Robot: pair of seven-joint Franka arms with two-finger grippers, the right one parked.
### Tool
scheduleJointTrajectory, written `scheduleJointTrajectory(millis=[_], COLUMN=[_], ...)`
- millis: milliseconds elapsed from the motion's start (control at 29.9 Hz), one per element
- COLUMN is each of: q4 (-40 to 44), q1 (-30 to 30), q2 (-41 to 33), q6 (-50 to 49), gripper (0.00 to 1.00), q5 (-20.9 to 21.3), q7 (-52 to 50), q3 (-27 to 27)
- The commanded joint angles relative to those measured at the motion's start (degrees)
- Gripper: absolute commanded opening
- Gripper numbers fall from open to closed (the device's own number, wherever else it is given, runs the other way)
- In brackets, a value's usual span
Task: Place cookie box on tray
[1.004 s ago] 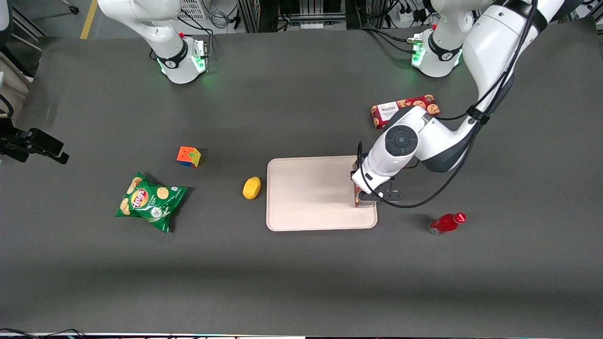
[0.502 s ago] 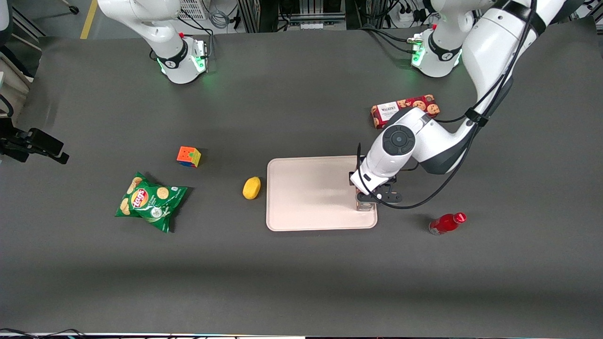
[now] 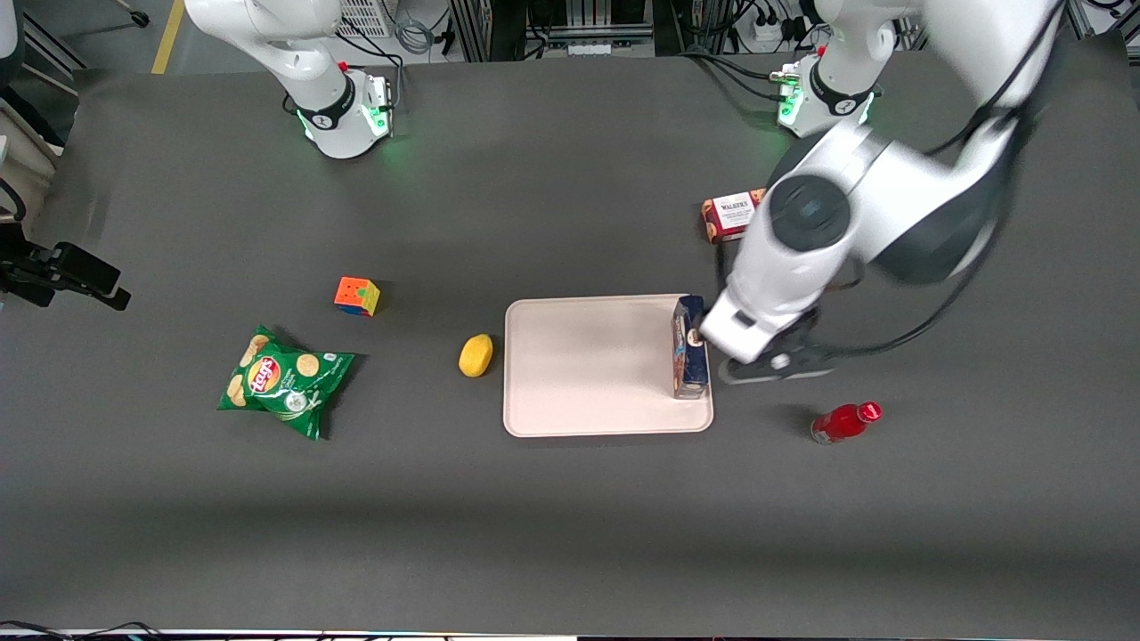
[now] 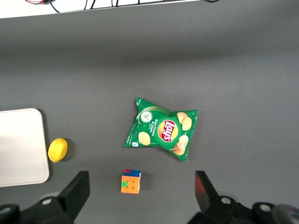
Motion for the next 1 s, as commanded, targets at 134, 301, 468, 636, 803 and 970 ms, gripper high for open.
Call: scheduleJointTrajectory(millis=[134,301,468,636,803,970], q4=[18.6,18.9,11.6,-9.3,-25.5,-28.5], q1=[1.3,2.9,2.7,2.3,1.1,-2.6], q2=[-5.8,-10.4,-16.2,-26.3,-33.6,-33.9], q6=[-23.7,-27.8,-24.7,-9.8,3.3,7.4], gripper=[1.0,1.0,1.0,1.0,1.0,1.0], q5=[-3.2,-6.5,-14.7,-16.8,-20.3,-20.5], q7=[22.7,39.1,51.4,53.8,53.8,53.8], q3=[8.2,17.6,32.0,36.1,38.7,41.3])
